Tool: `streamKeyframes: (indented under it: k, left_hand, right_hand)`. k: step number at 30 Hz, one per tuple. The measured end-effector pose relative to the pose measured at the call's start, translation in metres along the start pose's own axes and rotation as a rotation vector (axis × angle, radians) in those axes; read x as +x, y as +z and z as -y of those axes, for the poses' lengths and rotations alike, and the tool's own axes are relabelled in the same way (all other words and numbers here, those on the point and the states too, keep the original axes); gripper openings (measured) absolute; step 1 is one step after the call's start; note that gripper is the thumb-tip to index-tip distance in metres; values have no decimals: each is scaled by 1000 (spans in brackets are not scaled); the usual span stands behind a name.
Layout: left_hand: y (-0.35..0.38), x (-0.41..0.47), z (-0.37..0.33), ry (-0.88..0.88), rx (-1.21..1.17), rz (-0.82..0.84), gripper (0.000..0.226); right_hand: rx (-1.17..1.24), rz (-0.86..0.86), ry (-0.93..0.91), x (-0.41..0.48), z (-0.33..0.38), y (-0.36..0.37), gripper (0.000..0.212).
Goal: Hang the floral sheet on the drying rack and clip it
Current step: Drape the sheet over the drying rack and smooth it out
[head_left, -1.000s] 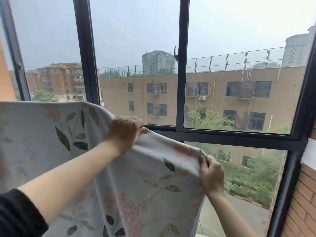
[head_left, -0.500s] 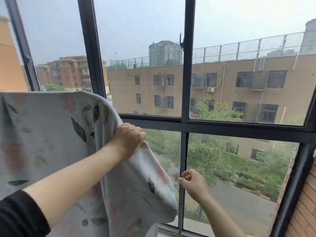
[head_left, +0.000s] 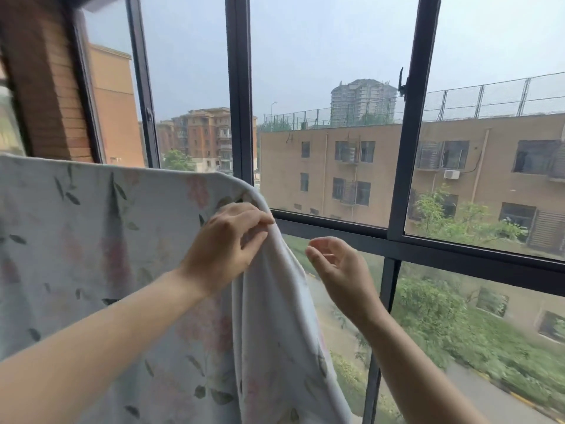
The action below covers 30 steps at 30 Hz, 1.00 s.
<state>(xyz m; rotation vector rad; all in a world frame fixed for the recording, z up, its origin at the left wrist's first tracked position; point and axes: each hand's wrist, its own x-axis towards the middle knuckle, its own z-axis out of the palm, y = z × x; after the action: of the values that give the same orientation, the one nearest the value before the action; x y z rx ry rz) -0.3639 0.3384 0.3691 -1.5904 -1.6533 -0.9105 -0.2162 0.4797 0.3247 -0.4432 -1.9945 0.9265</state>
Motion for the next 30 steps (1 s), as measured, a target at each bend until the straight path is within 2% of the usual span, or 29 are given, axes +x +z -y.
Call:
streamKeyframes:
  k: [3, 7, 10, 12, 15, 18, 23, 28, 30]
  left_hand:
    - [-16, -5, 21, -117, 67, -44, 15]
    - [-32, -19, 47, -274, 89, -101, 23]
    - [-43, -27, 61, -390, 67, -124, 23]
    - [-48, -29, 69, -416, 76, -123, 26]
    - [-52, -28, 85, -416, 74, -133, 30]
    - [-56, -22, 105, -389, 76, -129, 31]
    - [-65, 4, 148, -289, 129, -75, 36]
    - [-72, 26, 212, -210, 183, 177, 47]
    - [-69, 25, 231, -183, 134, 188, 51]
  right_hand:
    - [38, -9, -120, 21, 27, 20, 35]
    - [-87, 25, -278, 57, 68, 53, 50]
    - [-296, 60, -358, 88, 97, 76, 49]
    - [-413, 63, -382, 99, 103, 91, 40]
    - [-666, -55, -453, 99, 91, 108, 20]
    - [-719, -176, -470, 95, 82, 109, 12]
    - [-668, -247, -459, 94, 83, 106, 21]
    - [-718, -279, -436, 93, 81, 109, 19]
    - [-741, -290, -413, 92, 83, 111, 14]
